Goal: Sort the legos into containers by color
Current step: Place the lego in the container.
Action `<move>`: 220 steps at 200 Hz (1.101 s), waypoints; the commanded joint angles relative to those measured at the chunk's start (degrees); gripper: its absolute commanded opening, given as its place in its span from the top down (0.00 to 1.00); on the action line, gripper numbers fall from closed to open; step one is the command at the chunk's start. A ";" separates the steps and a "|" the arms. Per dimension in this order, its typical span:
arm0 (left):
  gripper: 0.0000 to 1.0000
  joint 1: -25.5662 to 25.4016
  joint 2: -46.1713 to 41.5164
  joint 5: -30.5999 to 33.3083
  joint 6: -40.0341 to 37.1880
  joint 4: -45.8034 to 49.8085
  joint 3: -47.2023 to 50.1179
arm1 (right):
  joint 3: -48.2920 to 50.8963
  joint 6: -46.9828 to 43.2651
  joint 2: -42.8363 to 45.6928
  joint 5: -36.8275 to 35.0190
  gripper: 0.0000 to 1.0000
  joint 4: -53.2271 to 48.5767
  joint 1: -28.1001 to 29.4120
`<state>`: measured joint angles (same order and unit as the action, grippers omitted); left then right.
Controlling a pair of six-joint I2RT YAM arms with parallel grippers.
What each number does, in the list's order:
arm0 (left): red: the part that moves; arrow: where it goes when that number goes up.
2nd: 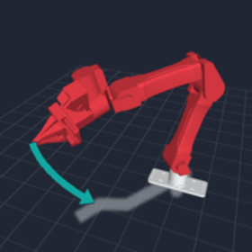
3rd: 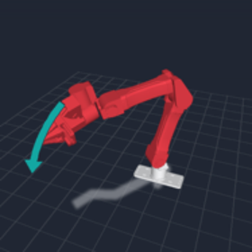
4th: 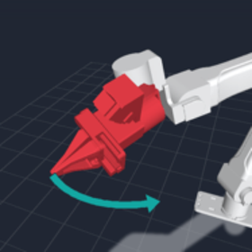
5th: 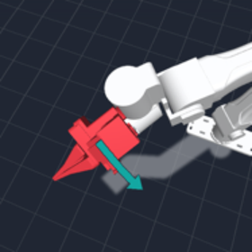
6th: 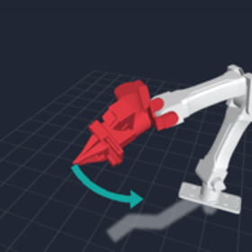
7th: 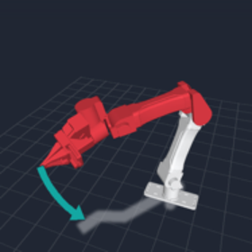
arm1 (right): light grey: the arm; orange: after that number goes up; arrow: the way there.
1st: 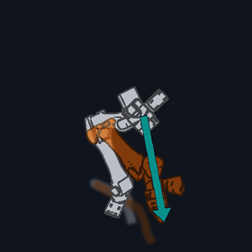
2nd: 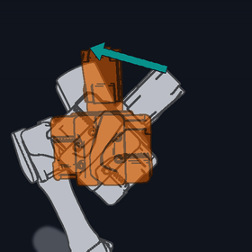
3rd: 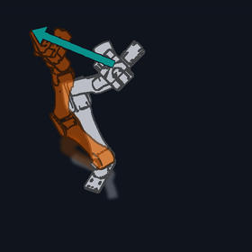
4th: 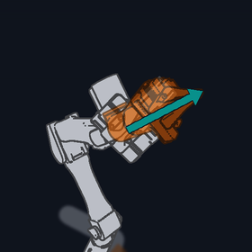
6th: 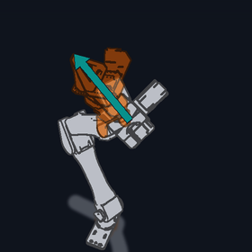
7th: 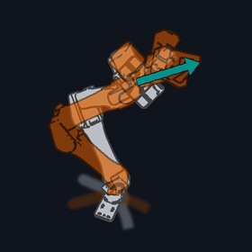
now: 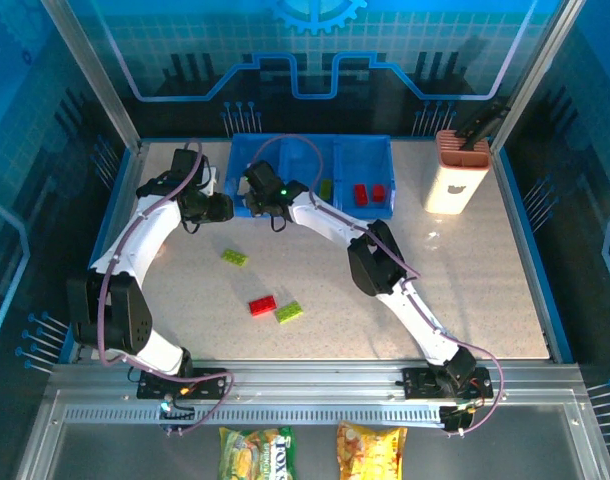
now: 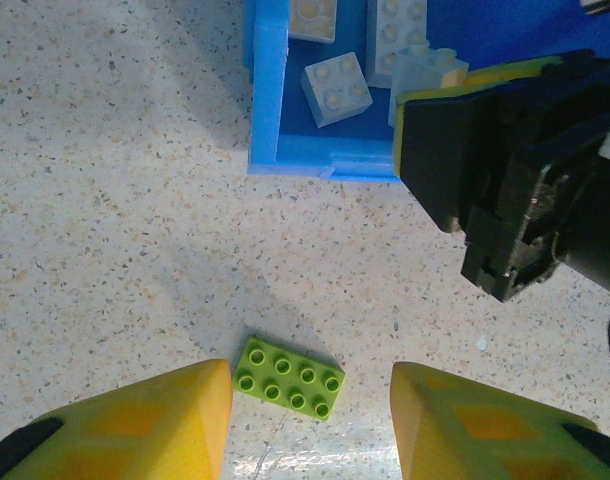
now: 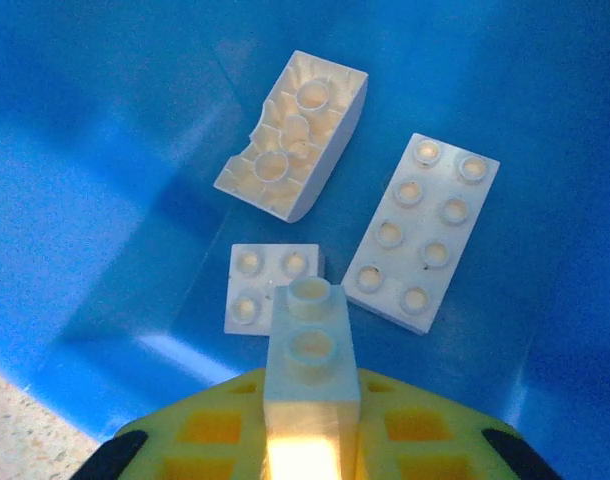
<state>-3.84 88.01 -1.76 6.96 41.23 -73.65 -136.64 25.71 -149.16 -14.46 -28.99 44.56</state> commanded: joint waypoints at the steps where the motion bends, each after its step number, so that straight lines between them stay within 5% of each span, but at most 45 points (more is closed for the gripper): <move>1: 0.53 0.65 -1.00 0.17 -0.49 -0.24 1.18 | -3.15 -1.47 -1.61 1.52 0.77 2.95 -0.01; 45: 0.53 0.63 -0.38 -0.34 -0.33 -0.37 1.15 | -2.81 -3.36 2.06 1.02 0.66 2.23 0.18; 88: 0.53 0.60 -0.24 -0.09 -0.37 -0.12 1.25 | 4.57 -4.71 10.95 1.16 0.65 1.52 0.33; 166: 0.53 0.21 0.76 -1.43 0.77 3.47 -1.60 | 30.51 -3.46 31.20 4.46 0.65 0.90 0.41; 220: 0.53 -5.61 2.80 2.02 7.00 7.10 -3.03 | 44.81 -2.18 41.47 5.51 0.65 -0.38 0.40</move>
<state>-6.63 89.95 -0.71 9.93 44.97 -75.79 -96.07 22.50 -112.44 -9.91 -27.83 44.62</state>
